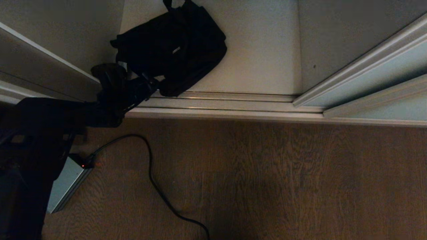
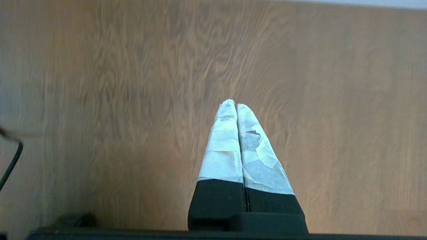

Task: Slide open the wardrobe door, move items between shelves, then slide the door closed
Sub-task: Place the bag on the higher shelf

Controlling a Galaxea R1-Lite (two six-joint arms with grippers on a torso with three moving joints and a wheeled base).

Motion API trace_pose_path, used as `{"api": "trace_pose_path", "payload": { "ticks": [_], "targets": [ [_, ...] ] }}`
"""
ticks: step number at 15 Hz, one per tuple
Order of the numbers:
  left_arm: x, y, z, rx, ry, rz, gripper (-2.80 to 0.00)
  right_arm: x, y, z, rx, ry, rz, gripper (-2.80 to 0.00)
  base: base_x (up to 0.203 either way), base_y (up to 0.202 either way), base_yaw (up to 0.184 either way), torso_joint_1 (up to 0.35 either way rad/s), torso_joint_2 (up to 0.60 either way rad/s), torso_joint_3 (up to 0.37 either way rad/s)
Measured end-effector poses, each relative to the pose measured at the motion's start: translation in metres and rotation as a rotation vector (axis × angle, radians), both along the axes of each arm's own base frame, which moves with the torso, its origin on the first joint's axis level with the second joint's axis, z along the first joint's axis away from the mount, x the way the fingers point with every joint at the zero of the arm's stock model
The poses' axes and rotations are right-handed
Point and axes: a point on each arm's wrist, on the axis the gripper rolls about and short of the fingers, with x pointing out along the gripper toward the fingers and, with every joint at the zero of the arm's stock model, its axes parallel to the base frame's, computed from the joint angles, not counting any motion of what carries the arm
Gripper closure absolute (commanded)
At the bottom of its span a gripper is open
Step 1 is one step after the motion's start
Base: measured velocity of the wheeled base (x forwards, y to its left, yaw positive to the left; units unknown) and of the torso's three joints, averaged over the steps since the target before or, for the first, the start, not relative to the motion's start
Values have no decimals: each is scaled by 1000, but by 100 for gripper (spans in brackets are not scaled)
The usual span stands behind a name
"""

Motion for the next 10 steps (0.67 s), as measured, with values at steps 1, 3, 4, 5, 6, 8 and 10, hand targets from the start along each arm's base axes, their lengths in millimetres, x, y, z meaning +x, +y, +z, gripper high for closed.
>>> {"api": "trace_pose_path", "payload": {
  "ticks": [1, 3, 4, 5, 6, 8, 10],
  "targets": [
    [-2, 0, 2, 6, 10, 3, 0, 0, 0, 0, 0, 0, 1, 0, 0, 0, 0, 0, 0, 0],
    [-7, -2, 7, 24, 37, 6, 0, 0, 0, 0, 1, 0, 1, 0, 0, 0, 0, 0, 0, 0],
    [-11, -5, 11, 44, 58, 4, 0, 0, 0, 0, 0, 0, 1, 0, 0, 0, 0, 0, 0, 0],
    [-16, -10, 12, 76, 80, 3, 0, 0, 0, 0, 1, 0, 0, 0, 0, 0, 0, 0, 0, 0],
    [-21, -17, 12, 107, 103, 0, 0, 0, 0, 0, 0, 0, 0, 0, 0, 0, 0, 0, 0, 0],
    [-33, -25, 14, 138, 126, 4, 0, 0, 0, 0, 1, 0, 0, 0, 0, 0, 0, 0, 0, 0],
    [-49, -29, 23, 146, 135, 3, 0, 0, 0, 0, 1, 0, 0, 0, 0, 0, 0, 0, 0, 0]
  ]
}}
